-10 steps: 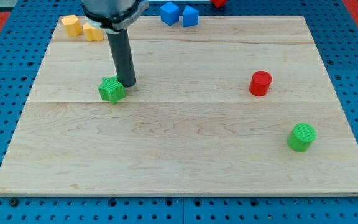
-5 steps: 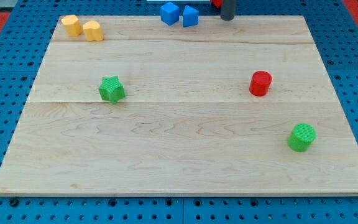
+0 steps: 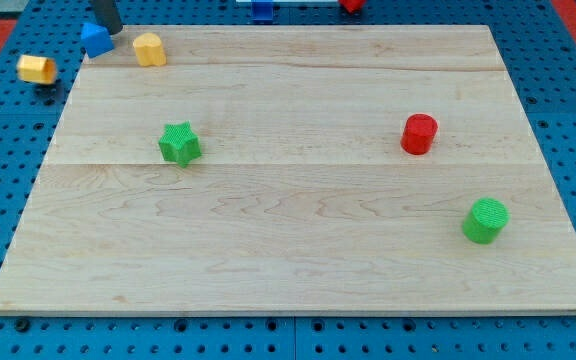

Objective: Move the blue triangle to the bottom of the yellow heart

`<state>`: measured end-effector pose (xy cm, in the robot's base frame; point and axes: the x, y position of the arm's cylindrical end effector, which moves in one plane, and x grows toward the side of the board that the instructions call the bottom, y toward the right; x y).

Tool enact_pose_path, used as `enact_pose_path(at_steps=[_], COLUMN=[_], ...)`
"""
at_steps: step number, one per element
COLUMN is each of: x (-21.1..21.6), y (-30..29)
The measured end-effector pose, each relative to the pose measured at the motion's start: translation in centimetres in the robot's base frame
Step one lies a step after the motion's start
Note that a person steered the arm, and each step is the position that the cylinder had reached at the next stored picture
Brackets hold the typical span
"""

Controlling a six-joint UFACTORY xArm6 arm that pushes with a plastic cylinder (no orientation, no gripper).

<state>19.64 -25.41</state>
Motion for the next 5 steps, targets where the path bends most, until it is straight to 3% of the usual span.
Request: enact_pose_path(at_steps=[3, 5], x=[-0.5, 1.5], y=[-3.8, -5.1])
